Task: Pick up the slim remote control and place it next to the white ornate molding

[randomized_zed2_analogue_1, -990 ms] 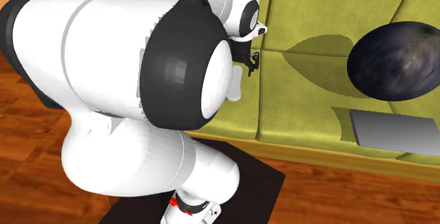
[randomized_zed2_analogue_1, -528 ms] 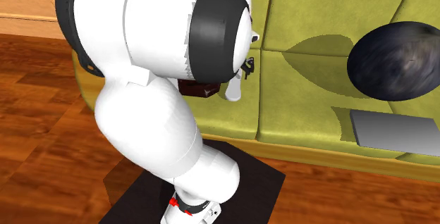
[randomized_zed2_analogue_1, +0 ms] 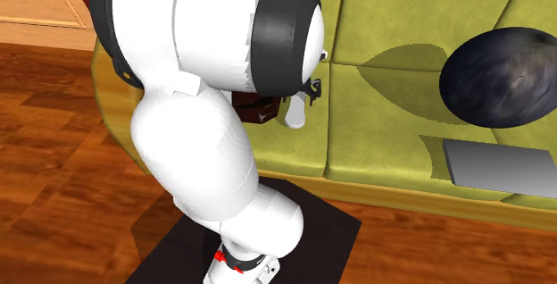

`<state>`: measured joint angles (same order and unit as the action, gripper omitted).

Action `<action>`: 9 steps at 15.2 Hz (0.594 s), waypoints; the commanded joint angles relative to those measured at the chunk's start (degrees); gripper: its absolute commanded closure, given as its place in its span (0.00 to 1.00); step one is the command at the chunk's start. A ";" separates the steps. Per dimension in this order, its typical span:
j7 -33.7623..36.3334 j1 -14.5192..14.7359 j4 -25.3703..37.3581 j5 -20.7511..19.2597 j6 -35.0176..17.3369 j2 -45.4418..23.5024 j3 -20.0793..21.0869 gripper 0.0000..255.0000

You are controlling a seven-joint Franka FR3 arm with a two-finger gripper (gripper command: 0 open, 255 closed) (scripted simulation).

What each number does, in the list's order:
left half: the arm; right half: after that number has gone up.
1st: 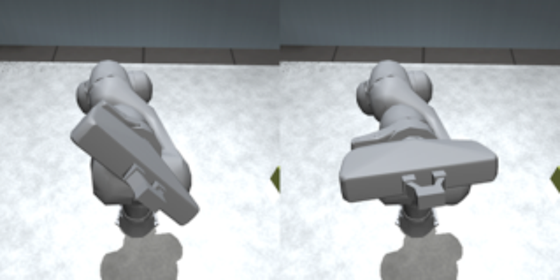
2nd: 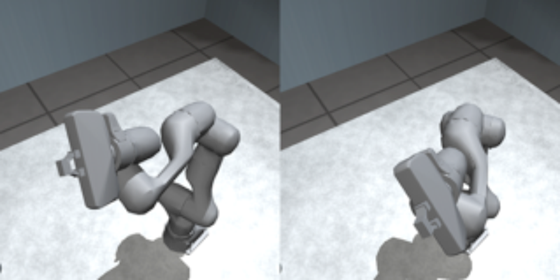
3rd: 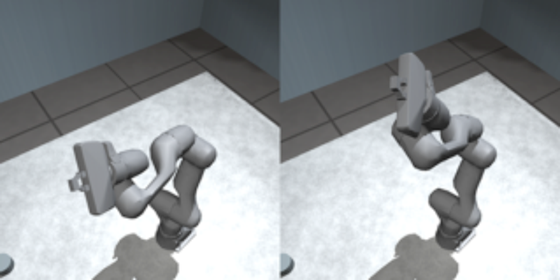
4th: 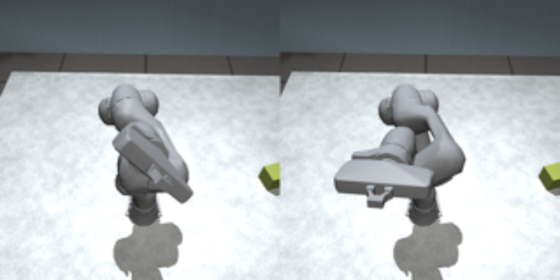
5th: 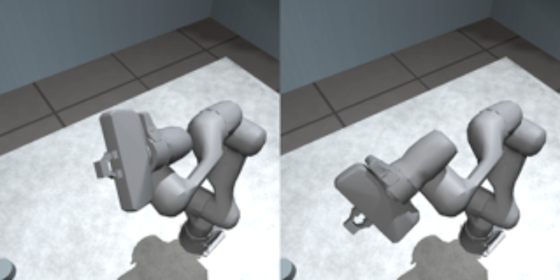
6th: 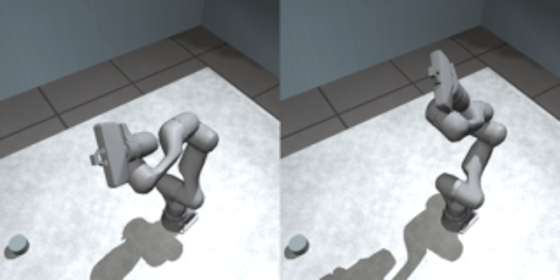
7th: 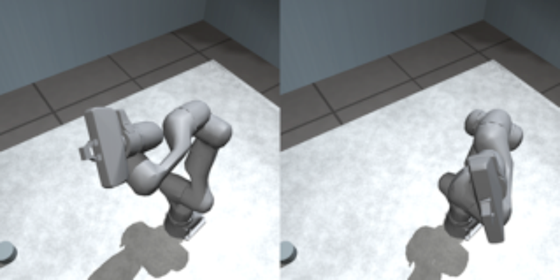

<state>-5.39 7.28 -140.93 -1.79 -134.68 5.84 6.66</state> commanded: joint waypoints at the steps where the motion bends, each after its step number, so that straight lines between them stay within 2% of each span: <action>1: 0.01 0.06 -0.25 -0.01 -0.10 -0.26 0.07 0.00; 5: 0.01 0.08 -0.25 -0.01 -0.10 -0.26 0.05 0.00; 6: 0.02 0.07 -0.17 -0.04 -0.17 -0.40 0.05 1.00; 9: -0.03 0.04 -0.20 -0.04 -0.16 -0.37 0.02 1.00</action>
<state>-5.42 7.34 -141.05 -1.85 -134.87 5.58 6.70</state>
